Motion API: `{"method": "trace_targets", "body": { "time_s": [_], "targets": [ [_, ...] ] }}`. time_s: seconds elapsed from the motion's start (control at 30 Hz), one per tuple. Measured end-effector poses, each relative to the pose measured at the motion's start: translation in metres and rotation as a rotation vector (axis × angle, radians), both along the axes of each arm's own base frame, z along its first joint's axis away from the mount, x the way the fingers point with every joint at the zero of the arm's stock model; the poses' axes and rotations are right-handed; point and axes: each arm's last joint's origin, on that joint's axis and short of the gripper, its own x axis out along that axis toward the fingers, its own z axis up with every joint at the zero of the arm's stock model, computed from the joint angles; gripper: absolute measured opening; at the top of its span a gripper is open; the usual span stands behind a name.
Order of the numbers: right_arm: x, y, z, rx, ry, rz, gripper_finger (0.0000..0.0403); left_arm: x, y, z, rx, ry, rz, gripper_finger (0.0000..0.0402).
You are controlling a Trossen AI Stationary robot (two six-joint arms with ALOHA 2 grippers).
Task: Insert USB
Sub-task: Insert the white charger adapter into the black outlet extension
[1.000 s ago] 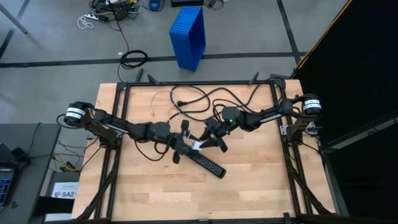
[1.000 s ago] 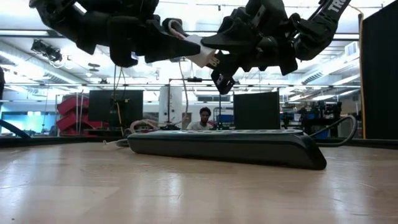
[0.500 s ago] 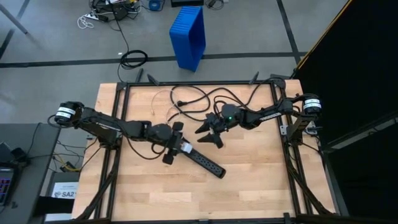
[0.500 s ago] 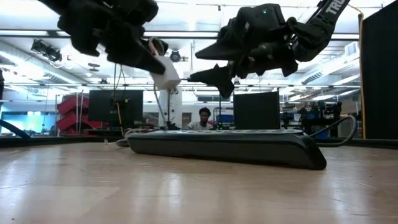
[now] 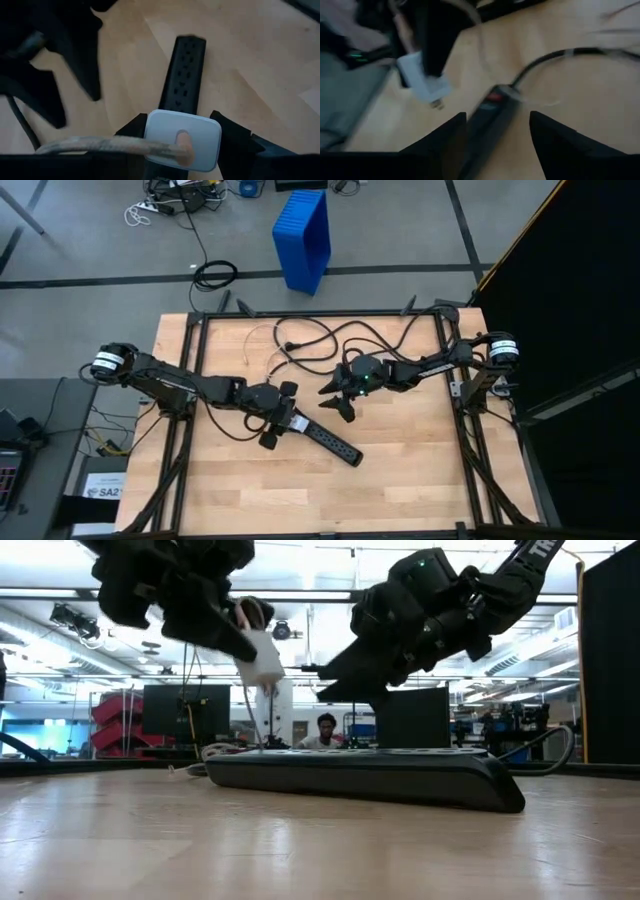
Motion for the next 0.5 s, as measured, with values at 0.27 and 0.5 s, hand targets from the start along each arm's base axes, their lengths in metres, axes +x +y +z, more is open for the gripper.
{"method": "trace_targets", "body": {
  "time_s": [0.27,0.5],
  "targets": [
    [-0.006,0.015,0.002,-0.091,0.069,-0.043,0.0185,0.022,-0.003,-0.001,0.035,0.106,-0.018,0.0166],
    [-0.007,0.028,0.001,-0.113,0.089,-0.024,0.0181,0.035,-0.005,-0.004,0.045,0.147,-0.030,0.0166]
  ]
}}
